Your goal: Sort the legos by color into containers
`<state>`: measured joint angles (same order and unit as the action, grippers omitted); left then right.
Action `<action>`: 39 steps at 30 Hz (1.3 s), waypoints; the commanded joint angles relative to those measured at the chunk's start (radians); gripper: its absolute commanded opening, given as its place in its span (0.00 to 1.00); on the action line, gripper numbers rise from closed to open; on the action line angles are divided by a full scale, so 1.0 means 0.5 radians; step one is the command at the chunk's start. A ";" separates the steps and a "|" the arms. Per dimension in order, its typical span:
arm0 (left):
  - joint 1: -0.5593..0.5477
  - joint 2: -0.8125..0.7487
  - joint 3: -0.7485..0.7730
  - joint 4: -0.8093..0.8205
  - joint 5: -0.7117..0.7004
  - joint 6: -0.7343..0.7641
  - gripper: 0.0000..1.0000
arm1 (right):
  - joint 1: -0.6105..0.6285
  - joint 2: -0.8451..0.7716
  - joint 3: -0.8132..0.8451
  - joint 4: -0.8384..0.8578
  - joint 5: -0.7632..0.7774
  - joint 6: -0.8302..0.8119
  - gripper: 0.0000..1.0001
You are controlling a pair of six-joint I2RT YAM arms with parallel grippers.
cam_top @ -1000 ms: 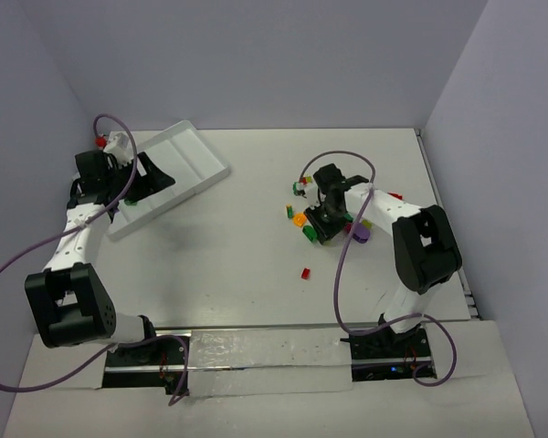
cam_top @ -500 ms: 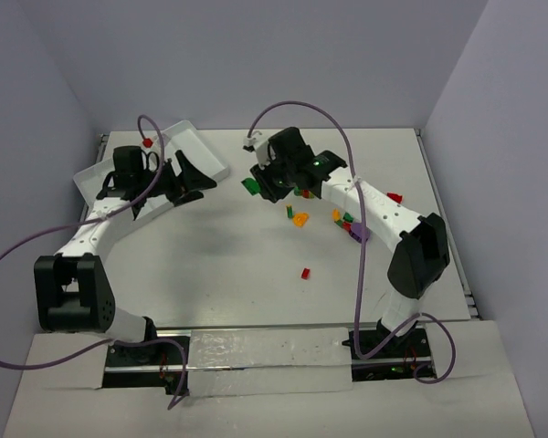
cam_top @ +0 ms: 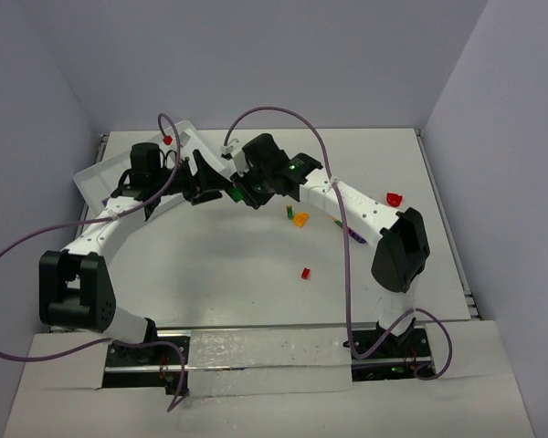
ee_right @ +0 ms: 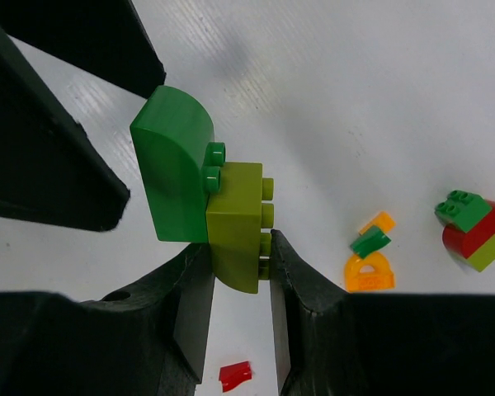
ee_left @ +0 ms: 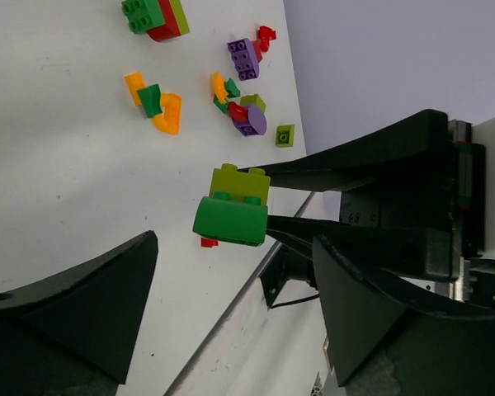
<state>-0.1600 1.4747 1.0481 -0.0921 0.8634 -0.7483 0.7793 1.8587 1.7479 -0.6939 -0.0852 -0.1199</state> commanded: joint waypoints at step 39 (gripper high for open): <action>1.023 0.290 0.481 -0.550 -1.170 1.641 0.00 | -0.120 0.068 0.057 0.093 0.179 -0.006 0.00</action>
<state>0.3515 1.5477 1.1994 -0.4448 0.4471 -0.0954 0.7091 1.8915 1.7744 -0.6738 0.0100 -0.1268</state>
